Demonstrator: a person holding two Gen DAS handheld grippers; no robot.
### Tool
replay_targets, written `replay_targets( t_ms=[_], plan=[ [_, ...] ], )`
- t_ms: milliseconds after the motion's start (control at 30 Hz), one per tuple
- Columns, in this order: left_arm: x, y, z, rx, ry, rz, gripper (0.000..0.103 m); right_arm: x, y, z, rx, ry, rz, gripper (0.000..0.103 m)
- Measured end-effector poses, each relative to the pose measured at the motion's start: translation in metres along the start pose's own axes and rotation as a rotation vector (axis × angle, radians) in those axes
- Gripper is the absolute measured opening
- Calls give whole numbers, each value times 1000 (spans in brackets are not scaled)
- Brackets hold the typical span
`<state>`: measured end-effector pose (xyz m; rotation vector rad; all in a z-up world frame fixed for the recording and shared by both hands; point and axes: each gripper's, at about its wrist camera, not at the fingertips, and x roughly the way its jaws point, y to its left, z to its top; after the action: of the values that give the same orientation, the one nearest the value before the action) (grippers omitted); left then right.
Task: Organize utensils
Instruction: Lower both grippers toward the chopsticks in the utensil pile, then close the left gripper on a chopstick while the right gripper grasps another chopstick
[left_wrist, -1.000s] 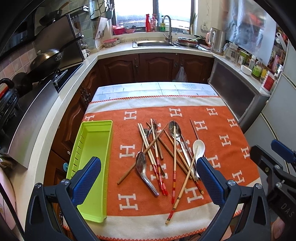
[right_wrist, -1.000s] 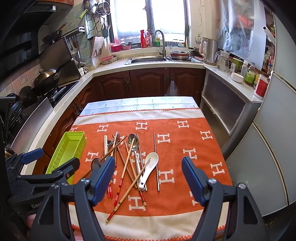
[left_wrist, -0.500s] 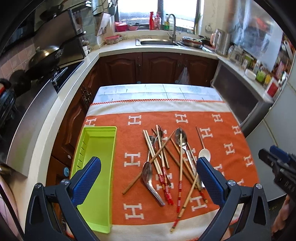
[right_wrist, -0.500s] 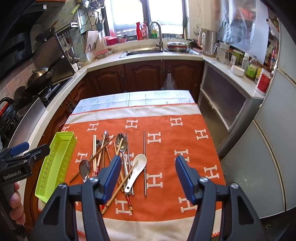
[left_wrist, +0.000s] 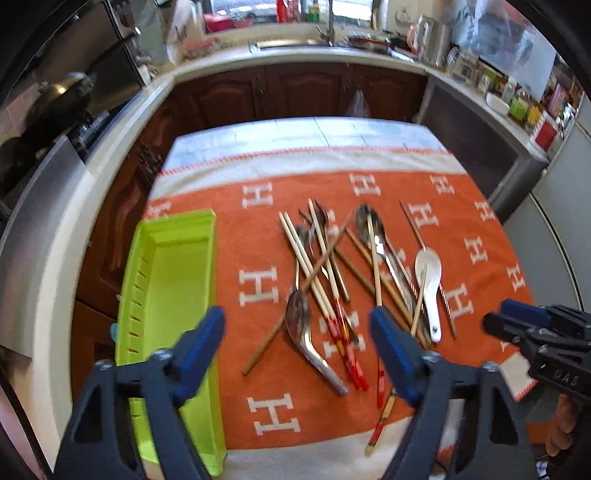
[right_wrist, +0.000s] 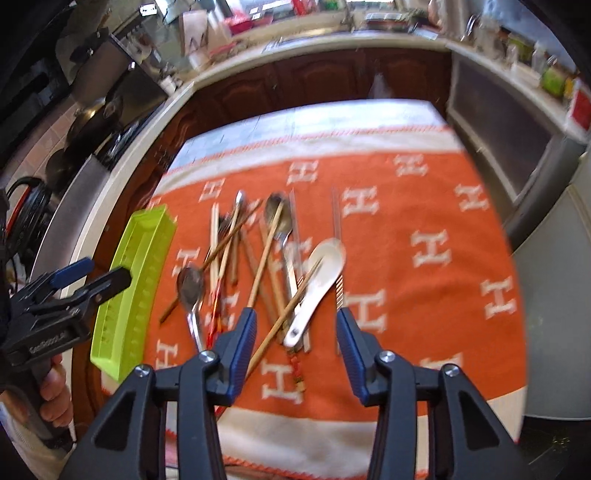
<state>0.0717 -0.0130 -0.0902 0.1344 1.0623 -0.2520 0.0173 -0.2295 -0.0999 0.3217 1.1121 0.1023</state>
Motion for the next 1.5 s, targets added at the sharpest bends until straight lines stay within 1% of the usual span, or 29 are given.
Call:
replay_targets(
  t_ms=[33,67,133,167,200,233,367,600,767,833,867,933,967,1000,1033,1133,1233,1400,1500],
  plan=[
    [5,1,-4,3,20,-12,58,8,2,-4,0,26,20,42],
    [10,1,-6,5,33,-18,56,17,4,-8,1,53,41,40],
    [21,0,-14,12,66,-33,43,33,7,-16,7,107,79,40],
    [25,-1,-17,17,75,-41,40,40,9,-19,10,133,96,39],
    [27,-1,-21,21,85,-47,32,47,9,-22,13,153,115,39],
    [29,-2,-23,24,90,-53,26,53,10,-24,15,169,133,39],
    [36,-4,-33,24,104,-81,26,74,13,-30,27,227,167,38],
    [34,-9,-36,35,96,-118,26,104,15,-30,55,271,120,27],
    [31,-14,-31,47,84,-139,26,108,22,-29,35,252,58,25],
    [32,-17,-28,53,80,-142,26,109,27,-28,18,240,15,18],
    [33,-19,-26,57,79,-146,26,110,28,-28,11,234,-2,17],
    [35,-23,-21,59,78,-159,25,109,30,-28,7,227,-13,15],
    [37,-25,-19,57,79,-169,24,109,29,-28,7,224,-13,11],
    [39,-27,-16,54,84,-177,18,110,28,-29,10,228,-1,7],
    [42,-29,-13,52,90,-189,15,111,28,-29,16,234,9,7],
    [52,-37,-4,46,101,-216,14,106,23,-30,42,232,59,7],
    [63,-42,0,36,112,-233,14,92,11,-29,68,204,93,7],
    [88,-42,2,-11,164,-260,11,68,-12,-24,127,149,122,7],
    [96,-36,0,-43,176,-280,10,60,-22,-23,156,129,140,7]
  ],
)
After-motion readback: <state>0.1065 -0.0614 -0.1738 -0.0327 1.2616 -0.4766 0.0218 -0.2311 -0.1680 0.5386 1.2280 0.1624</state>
